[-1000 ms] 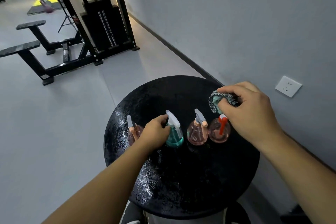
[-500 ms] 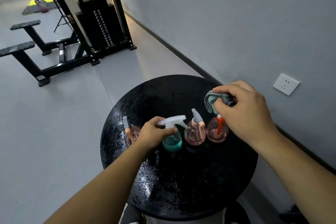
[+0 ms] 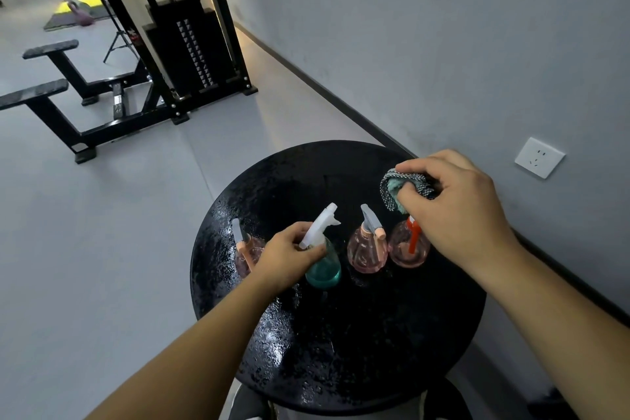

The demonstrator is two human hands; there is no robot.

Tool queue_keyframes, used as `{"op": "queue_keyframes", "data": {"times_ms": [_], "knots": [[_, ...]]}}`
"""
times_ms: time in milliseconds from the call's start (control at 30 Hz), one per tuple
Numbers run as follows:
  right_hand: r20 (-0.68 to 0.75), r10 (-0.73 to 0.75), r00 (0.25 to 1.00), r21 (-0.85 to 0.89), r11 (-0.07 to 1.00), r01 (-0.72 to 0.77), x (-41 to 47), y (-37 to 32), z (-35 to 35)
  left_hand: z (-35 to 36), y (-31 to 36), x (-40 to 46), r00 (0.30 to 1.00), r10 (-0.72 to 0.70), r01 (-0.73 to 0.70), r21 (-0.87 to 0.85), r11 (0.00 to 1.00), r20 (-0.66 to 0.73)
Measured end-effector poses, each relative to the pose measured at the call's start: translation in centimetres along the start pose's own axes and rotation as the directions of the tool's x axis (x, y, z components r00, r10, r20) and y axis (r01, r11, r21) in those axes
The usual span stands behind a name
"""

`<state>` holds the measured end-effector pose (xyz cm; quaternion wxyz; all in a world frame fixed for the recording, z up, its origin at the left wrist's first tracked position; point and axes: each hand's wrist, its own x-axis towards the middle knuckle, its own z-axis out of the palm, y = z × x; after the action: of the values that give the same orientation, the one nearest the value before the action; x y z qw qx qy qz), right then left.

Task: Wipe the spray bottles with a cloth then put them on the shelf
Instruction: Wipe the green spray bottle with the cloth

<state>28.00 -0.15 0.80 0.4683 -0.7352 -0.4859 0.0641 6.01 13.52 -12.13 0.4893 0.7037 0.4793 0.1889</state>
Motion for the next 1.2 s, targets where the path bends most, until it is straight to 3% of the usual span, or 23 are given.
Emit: {"op": "queue_keyframes", "data": {"times_ms": [267, 467, 667, 867, 967, 1200], "knots": [[0.008, 0.001, 1.0, -0.007, 1.0, -0.001, 0.0, 0.1, 0.0, -0.7, 0.4, -0.9, 0.995, 0.061, -0.067, 0.069, 0.995, 0.083], [0.011, 0.0, 1.0, -0.009, 1.0, 0.001, 0.1, 0.1, 0.0, -1.1, 1.3, -0.7, 0.999, 0.04, -0.039, 0.096, 0.995, -0.016], [0.012, 0.003, 1.0, 0.004, 1.0, -0.003, 0.2, 0.1, 0.1, -4.1, 4.9, -1.5, 0.997, -0.022, 0.005, -0.229, 0.973, -0.072], [0.04, 0.015, 0.999, 0.052, 0.998, -0.017, 0.2, -0.7, 0.7, -8.0, 9.0, -3.6, 0.998, -0.035, -0.005, -0.589, 0.808, -0.056], [0.05, 0.004, 0.999, 0.093, 0.996, -0.009, 0.2, -1.6, 1.2, -9.0, 9.9, -4.4, 0.999, 0.006, -0.037, -0.65, 0.759, -0.05], [0.08, -0.024, 0.996, 0.187, 0.982, 0.009, 0.0, -3.9, 2.7, -8.5, 10.3, -5.3, 0.998, 0.049, -0.057, -0.638, 0.768, -0.03]]}}
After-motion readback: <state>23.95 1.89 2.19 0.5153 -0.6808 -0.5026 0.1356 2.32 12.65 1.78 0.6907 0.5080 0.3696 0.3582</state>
